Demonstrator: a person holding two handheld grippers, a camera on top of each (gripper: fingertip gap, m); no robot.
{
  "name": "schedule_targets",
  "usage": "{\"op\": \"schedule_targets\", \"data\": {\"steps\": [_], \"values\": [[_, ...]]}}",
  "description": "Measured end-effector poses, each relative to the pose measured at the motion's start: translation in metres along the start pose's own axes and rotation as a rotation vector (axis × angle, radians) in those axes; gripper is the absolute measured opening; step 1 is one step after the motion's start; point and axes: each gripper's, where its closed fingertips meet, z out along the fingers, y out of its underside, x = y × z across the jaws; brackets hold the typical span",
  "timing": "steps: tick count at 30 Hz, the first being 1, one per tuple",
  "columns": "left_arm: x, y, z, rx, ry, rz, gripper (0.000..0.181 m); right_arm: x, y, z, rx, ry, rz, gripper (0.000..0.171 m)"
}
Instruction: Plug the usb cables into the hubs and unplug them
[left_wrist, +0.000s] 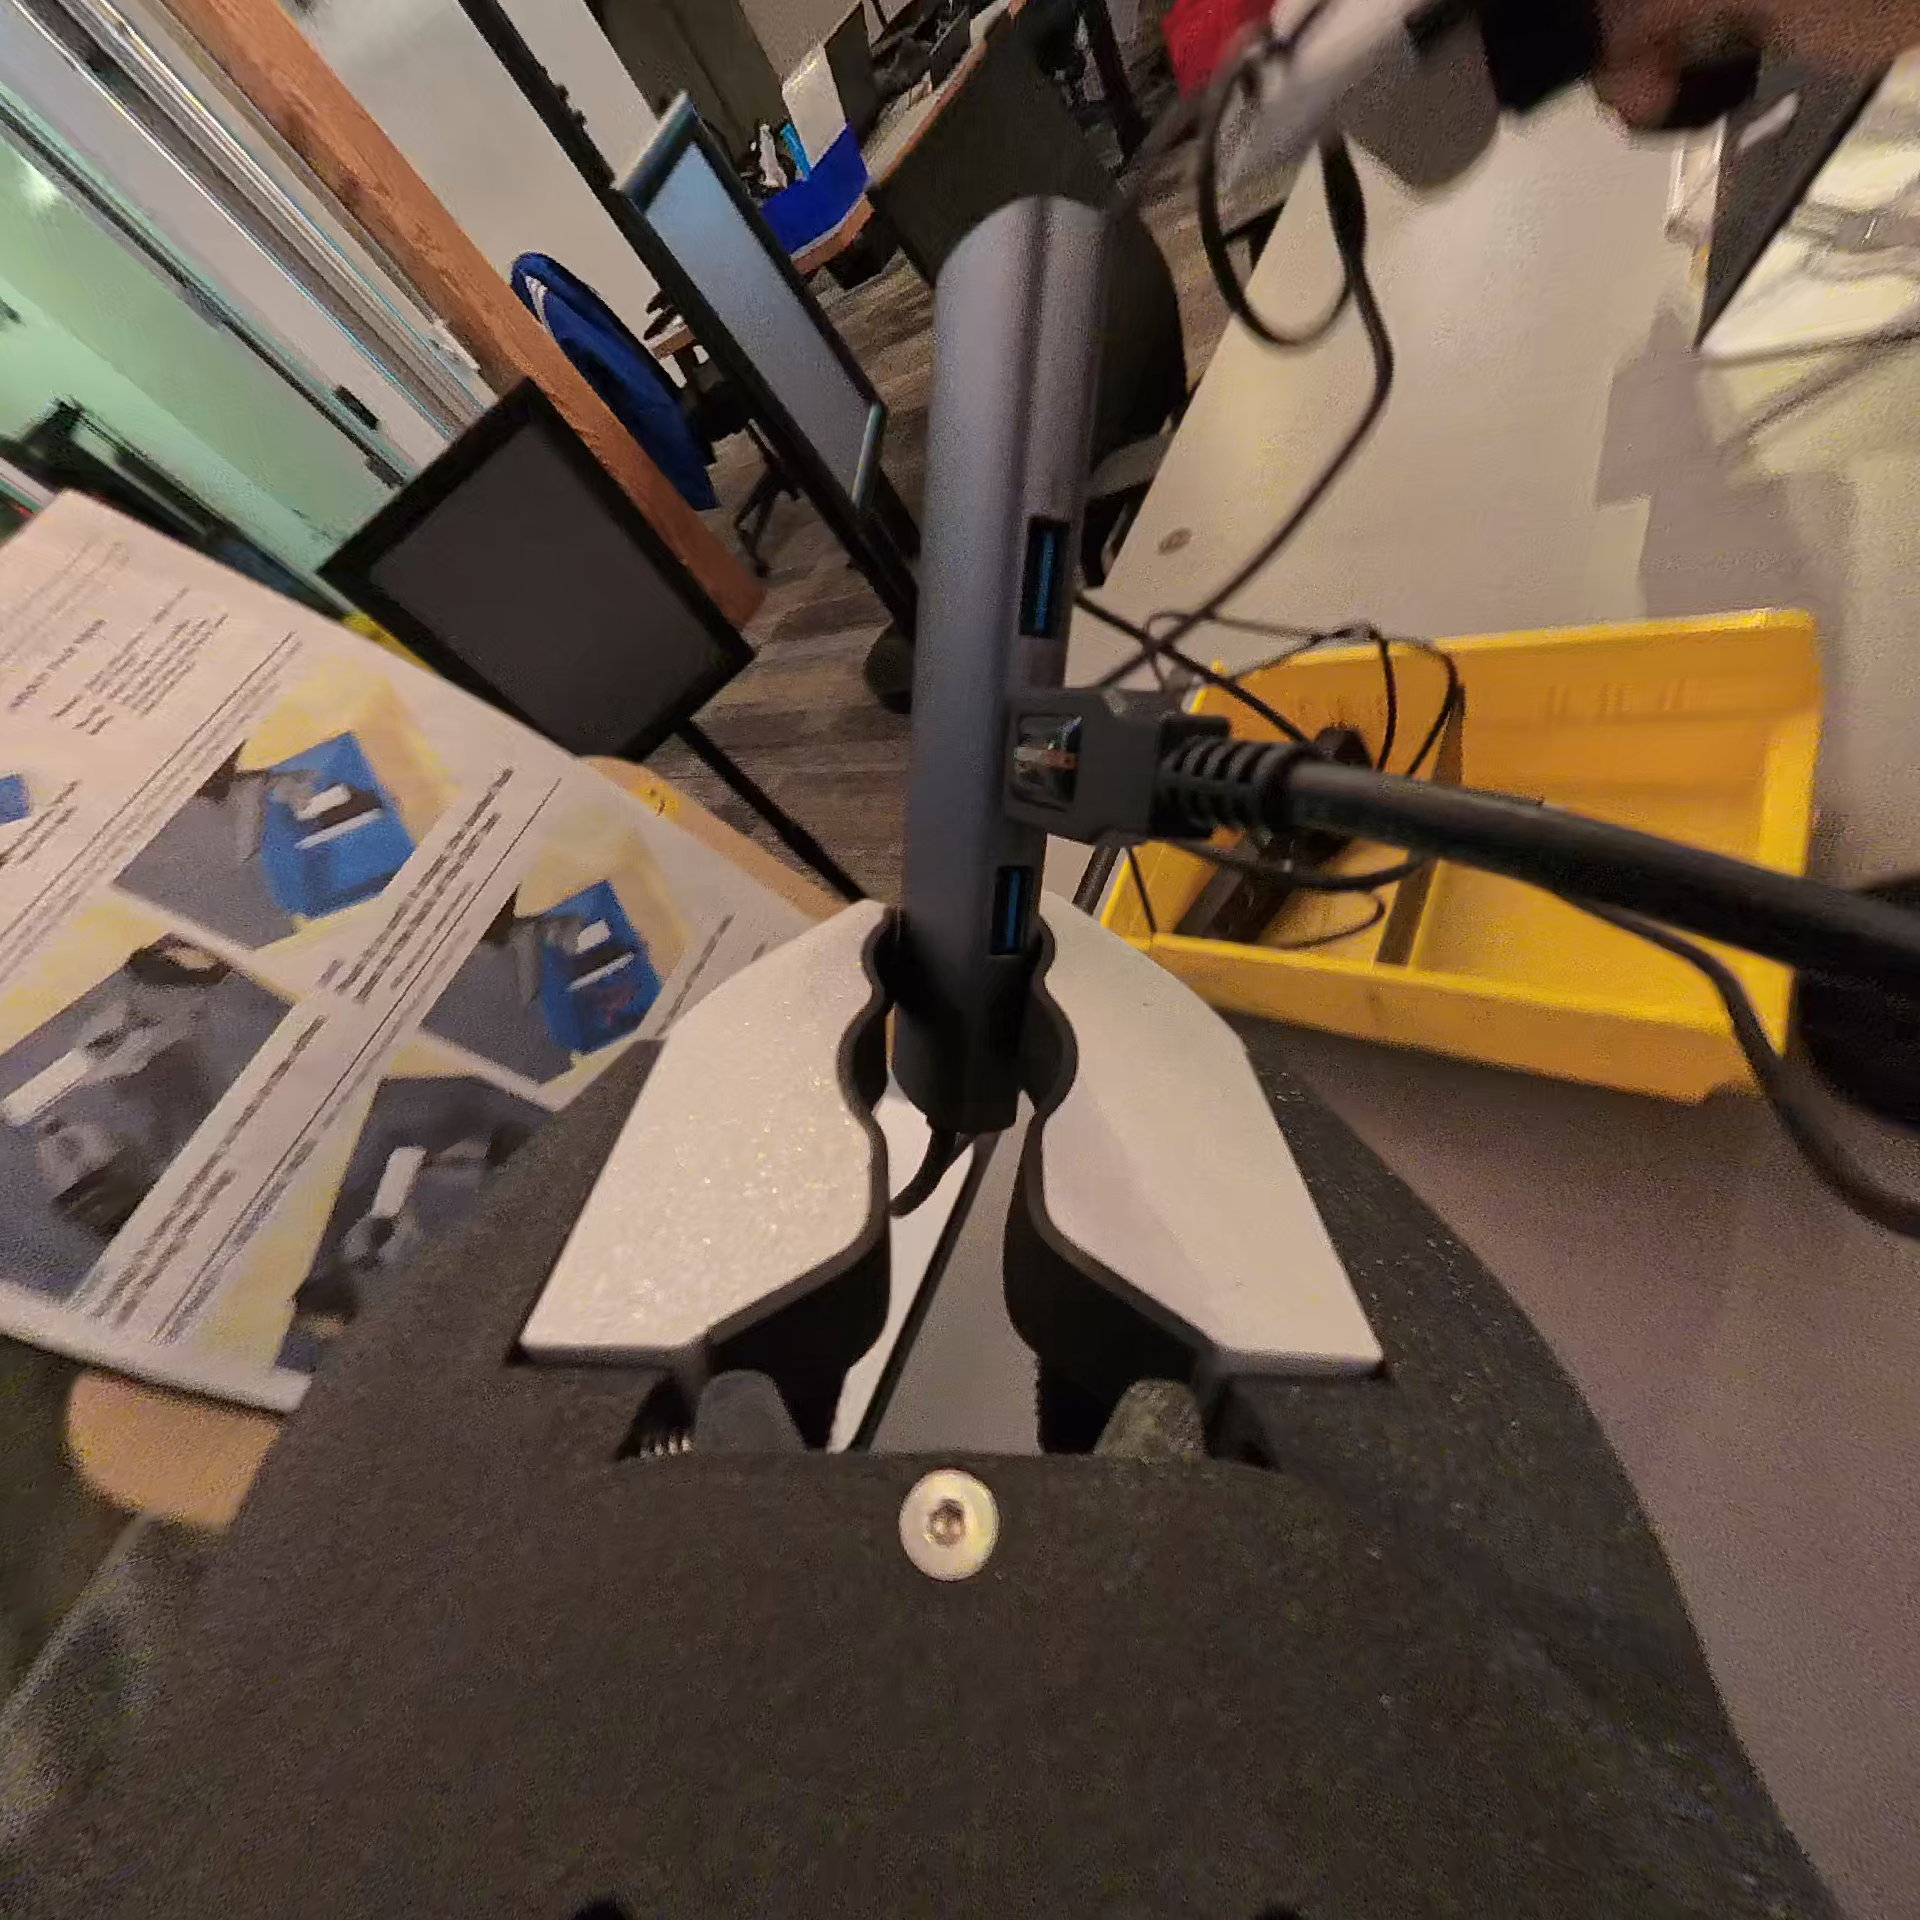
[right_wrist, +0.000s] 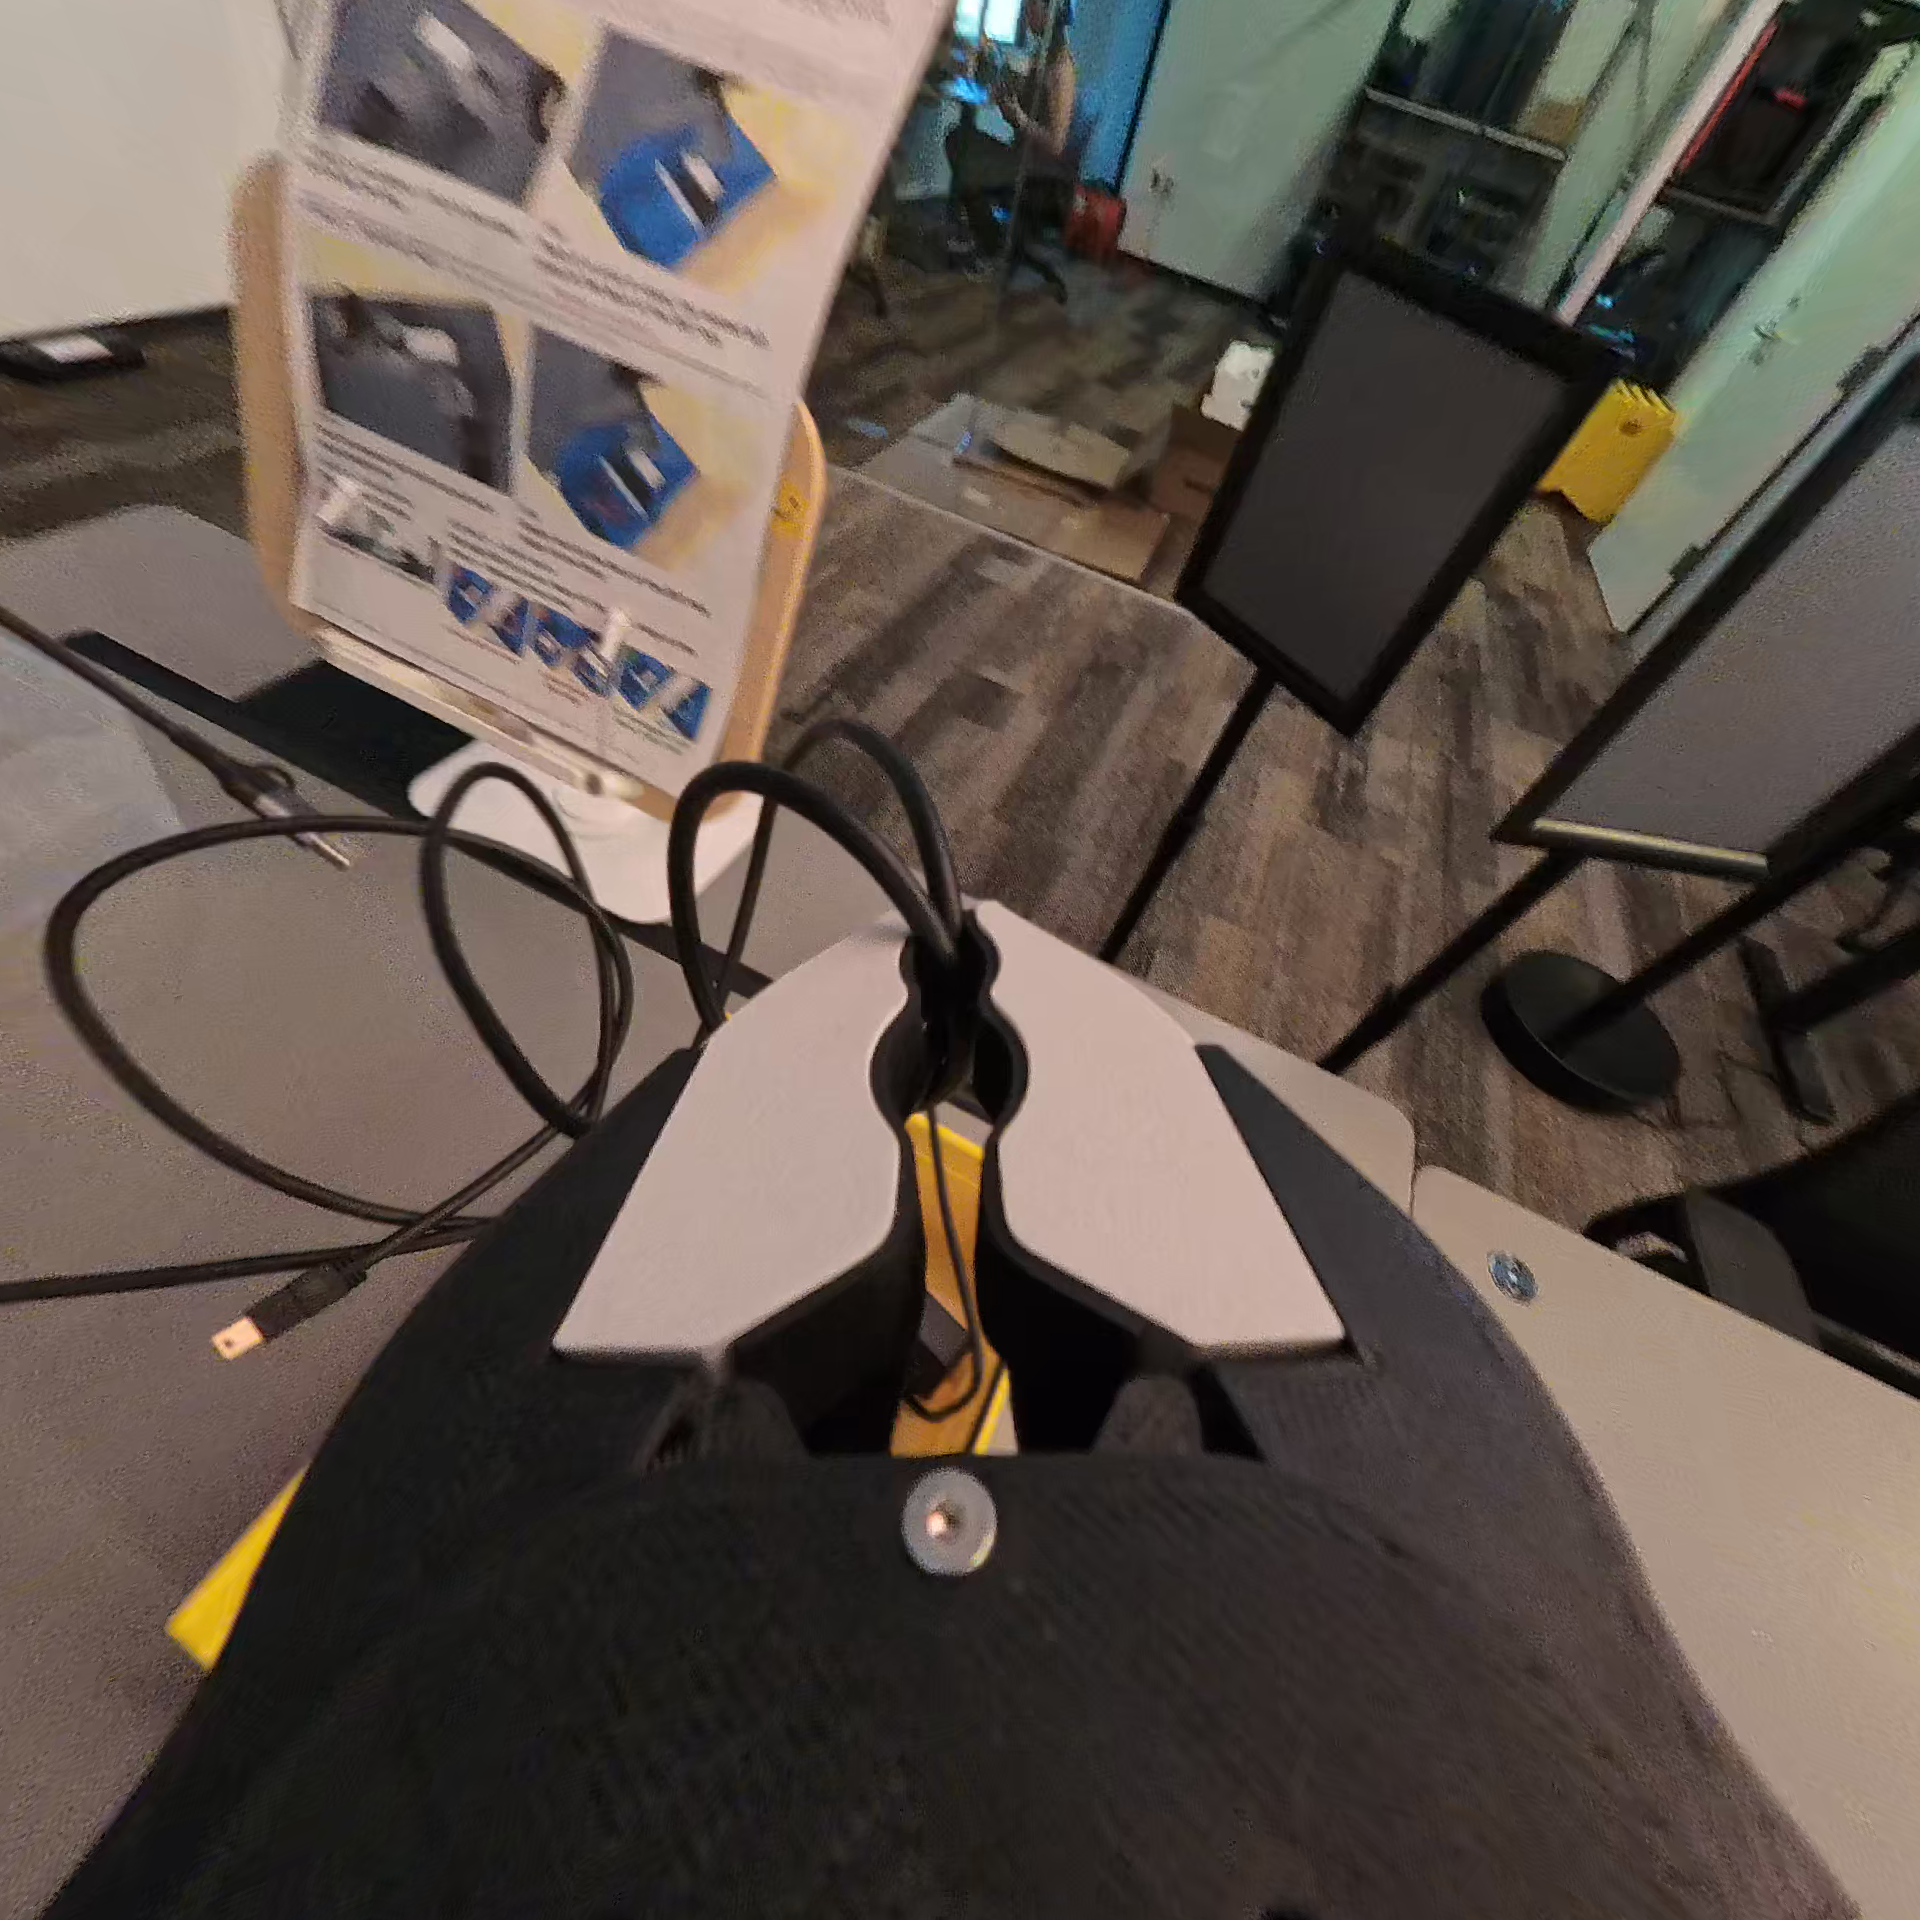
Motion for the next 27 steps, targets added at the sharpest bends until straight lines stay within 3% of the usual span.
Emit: {"op": "schedule_targets", "data": {"steps": [5,11,17,21,25,27], "values": [[-0.002,-0.032,0.061,-0.054,0.056,-0.057,0.021,0.026,0.066,0.019,-0.127,0.044,-0.023,0.004],[0.013,-0.031,0.141,-0.194,0.051,-0.036,0.021,0.039,0.157,0.052,-0.323,0.092,-0.113,0.004],[0.03,-0.029,0.196,-0.228,0.051,-0.072,0.02,0.008,0.227,0.093,-0.427,-0.076,-0.046,0.005],[0.03,-0.02,0.215,-0.279,0.025,-0.07,0.02,0.004,0.229,0.093,-0.404,-0.104,-0.049,0.009],[0.025,-0.014,0.218,-0.292,0.012,-0.091,0.02,0.013,0.201,0.07,-0.233,-0.135,0.046,0.05],[0.019,-0.01,0.217,-0.301,0.001,-0.102,0.02,0.014,0.178,0.046,-0.08,-0.143,0.008,0.051]]}}
